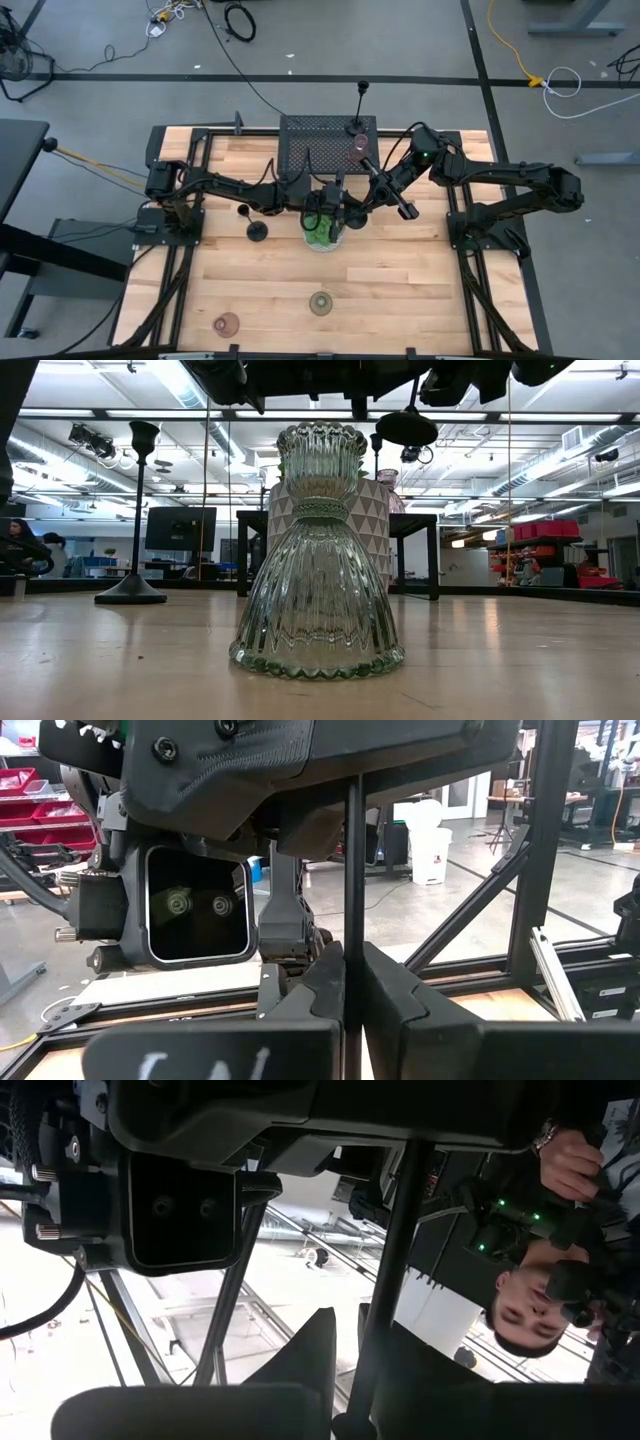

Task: Pick & Place candle stick holders
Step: Put the bottom black candle holder on the shelf

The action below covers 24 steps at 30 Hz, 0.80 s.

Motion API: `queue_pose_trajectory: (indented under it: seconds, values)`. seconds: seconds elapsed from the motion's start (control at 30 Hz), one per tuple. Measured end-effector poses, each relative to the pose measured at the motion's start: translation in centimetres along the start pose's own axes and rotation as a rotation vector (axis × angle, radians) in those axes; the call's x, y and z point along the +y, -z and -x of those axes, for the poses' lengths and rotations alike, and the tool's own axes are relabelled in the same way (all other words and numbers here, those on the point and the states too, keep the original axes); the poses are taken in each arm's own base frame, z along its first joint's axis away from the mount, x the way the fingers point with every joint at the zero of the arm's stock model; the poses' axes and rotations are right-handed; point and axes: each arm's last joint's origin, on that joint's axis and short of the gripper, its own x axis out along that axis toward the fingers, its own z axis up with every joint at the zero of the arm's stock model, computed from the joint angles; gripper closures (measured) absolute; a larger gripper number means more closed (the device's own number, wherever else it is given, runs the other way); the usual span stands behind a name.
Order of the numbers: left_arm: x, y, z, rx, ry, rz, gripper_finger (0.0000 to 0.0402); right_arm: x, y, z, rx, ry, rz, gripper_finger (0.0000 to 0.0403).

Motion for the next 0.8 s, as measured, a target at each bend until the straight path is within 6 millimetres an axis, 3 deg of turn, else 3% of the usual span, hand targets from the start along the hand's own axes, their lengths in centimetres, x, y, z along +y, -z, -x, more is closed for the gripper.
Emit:
queue_pose_trajectory:
  seconds: [0.2,0.43,0.8]
  values:
    - [0.0,0.0,0.0,-0.001,0.0,-0.001,0.0387,0.0,0.0,0.0,0.002,0.006,0.016,0.036]
    - [0.0,0.0,0.0,-0.002,0.012,-0.001,0.0387,0.1,0.0,0.4,0.024,0.054,0.167,0.0354]
    - [-0.7,-1.0,0.3,-0.01,0.039,-0.011,0.0387,0.0,0.5,0.5,0.11,0.121,0.485,0.0237]
